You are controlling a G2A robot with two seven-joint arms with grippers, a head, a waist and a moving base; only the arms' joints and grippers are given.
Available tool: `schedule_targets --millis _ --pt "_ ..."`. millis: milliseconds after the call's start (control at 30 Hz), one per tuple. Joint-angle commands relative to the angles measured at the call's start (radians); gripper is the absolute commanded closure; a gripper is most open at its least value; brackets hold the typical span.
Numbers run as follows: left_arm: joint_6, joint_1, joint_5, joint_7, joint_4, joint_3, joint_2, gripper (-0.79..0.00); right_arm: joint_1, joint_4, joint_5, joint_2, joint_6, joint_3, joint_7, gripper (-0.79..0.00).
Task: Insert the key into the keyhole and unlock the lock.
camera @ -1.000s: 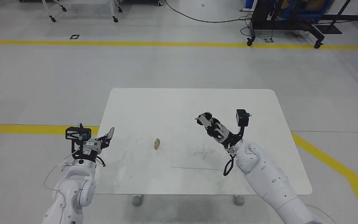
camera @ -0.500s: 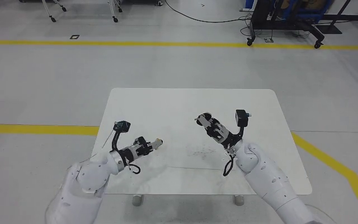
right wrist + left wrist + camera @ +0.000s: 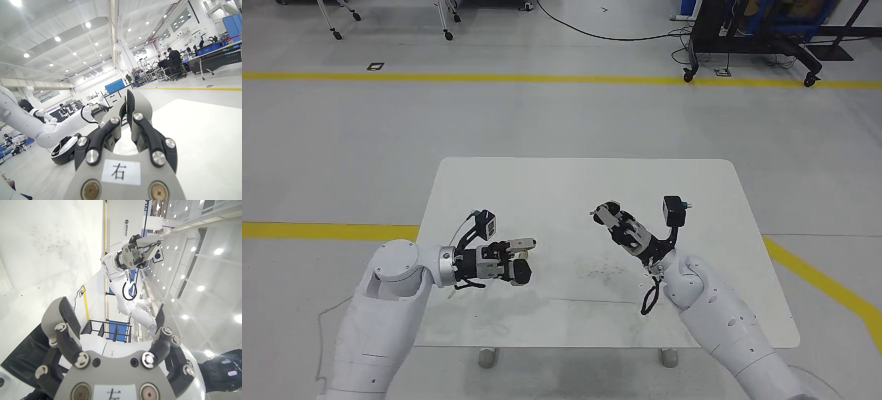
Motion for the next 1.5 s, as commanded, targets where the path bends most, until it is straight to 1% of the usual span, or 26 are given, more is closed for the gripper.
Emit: schedule_targets --millis 0,67,133,200,267,333,433,467,533,567,600,667,767,833,867,967,1100,1467 --pt "0.000 0.001 -0.002 0.006 0.000 0.001 0.000 -0.785 0.000 0.000 0.000 0.000 0.000 0.000 0.000 0.000" --pt "-0.013 -0.002 -0.009 0.036 -0.014 0.015 -0.002 -0.785 0.000 0.000 0.000 0.000 0.000 0.000 0.000 0.000" --pt "-0.033 -0.016 0.075 0.093 -0.031 0.039 0.000 -0.785 0.000 0.000 0.000 0.000 0.000 0.000 0.000 0.000" --pt "-0.057 -0.020 0.094 0.133 -0.051 0.066 -0.003 -0.785 -0.010 0.003 0.028 -0.006 0.032 -0.042 0.072 0.000" --pt "-0.093 -0.018 0.079 0.164 -0.055 0.077 -0.005 -0.785 0.002 0.018 0.136 -0.016 0.022 -0.096 0.155 0.000" --pt "-0.125 -0.011 0.106 0.199 -0.067 0.081 -0.004 -0.785 0.026 0.054 0.275 -0.026 0.007 -0.154 0.256 0.000" --pt "-0.163 0.008 0.124 0.237 -0.094 0.072 0.000 -0.782 0.068 0.100 0.488 -0.039 0.038 -0.223 0.418 0.000" --pt "-0.173 0.014 0.122 0.245 -0.101 0.066 0.001 -0.671 0.081 0.107 0.544 -0.041 0.044 -0.236 0.463 0.000" --pt "-0.184 0.023 0.117 0.249 -0.108 0.060 0.004 -0.385 0.100 0.122 0.631 -0.044 0.045 -0.249 0.534 0.000" --pt "-0.185 0.026 0.116 0.249 -0.110 0.058 0.005 -0.354 0.106 0.128 0.666 -0.045 0.042 -0.253 0.559 0.000" --pt "-0.186 0.027 0.117 0.248 -0.112 0.058 0.007 -0.292 0.110 0.132 0.695 -0.045 0.037 -0.255 0.579 0.000" --pt "-0.186 0.029 0.124 0.243 -0.117 0.064 0.009 -0.206 0.115 0.136 0.746 -0.047 0.023 -0.259 0.613 0.000" --pt "-0.188 0.027 0.142 0.246 -0.122 0.076 0.011 -0.114 0.120 0.140 0.803 -0.050 0.015 -0.268 0.662 0.000" --pt "-0.188 0.027 0.148 0.255 -0.123 0.081 0.012 -0.022 0.123 0.140 0.846 -0.052 0.012 -0.277 0.700 0.000" --pt "-0.188 0.026 0.149 0.258 -0.124 0.083 0.012 0.000 0.125 0.141 0.871 -0.053 0.013 -0.282 0.721 0.000" --pt "-0.188 0.026 0.157 0.263 -0.125 0.088 0.015 0.000 0.132 0.153 0.936 -0.057 0.027 -0.298 0.783 0.000" --pt "-0.192 0.026 0.161 0.270 -0.129 0.094 0.018 0.000 0.151 0.181 0.985 -0.065 0.048 -0.313 0.843 0.000" --pt "-0.195 0.026 0.170 0.280 -0.135 0.103 0.026 0.000 0.165 0.221 1.032 -0.080 0.033 -0.305 0.879 0.000"
